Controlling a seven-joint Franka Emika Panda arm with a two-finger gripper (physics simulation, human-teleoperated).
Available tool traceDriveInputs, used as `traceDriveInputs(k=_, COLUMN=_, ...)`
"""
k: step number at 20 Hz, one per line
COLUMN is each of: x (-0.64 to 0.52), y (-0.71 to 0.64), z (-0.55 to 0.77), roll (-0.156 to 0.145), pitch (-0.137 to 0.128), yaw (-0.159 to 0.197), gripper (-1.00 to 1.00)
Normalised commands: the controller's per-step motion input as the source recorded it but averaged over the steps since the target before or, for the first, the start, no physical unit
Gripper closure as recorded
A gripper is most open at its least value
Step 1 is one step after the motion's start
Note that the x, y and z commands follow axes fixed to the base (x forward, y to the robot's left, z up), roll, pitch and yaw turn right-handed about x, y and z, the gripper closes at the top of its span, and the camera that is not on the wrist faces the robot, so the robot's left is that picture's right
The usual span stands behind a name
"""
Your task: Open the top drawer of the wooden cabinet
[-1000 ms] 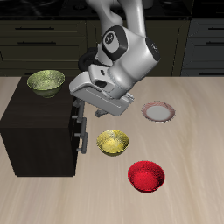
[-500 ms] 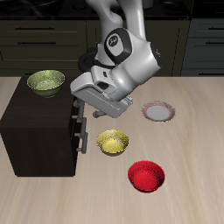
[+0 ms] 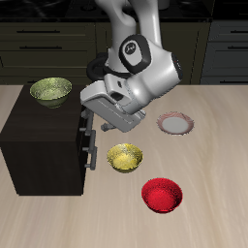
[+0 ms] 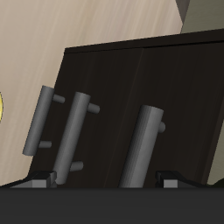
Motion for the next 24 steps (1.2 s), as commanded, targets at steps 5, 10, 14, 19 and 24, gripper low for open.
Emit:
traceDriveInputs(k=5, x=-0.02, y=-0.27, z=-0.06, roll=-0.043, pitch=0.008, yaw=0.002, gripper=-1.0)
traceDriveInputs(k=10, x=-0.01, y=-0.22, z=-0.03, roll=-0.036, pitch=-0.006, yaw=0.013, gripper=-1.0)
traceDriveInputs(k=14, x=-0.09, y=-0.22, z=-0.08, roll=-0.043, pitch=0.015, yaw=0.002, gripper=-1.0)
traceDriveInputs(k=19, x=-0.06, y=-0.01, z=-0.03, roll=0.001, pitch=0.005, yaw=-0.004, gripper=-1.0)
traceDriveInputs(k=24, x=-0.03, y=-0.09, z=-0.11, roll=-0.013, pitch=0.021, yaw=-0.008, gripper=-1.0)
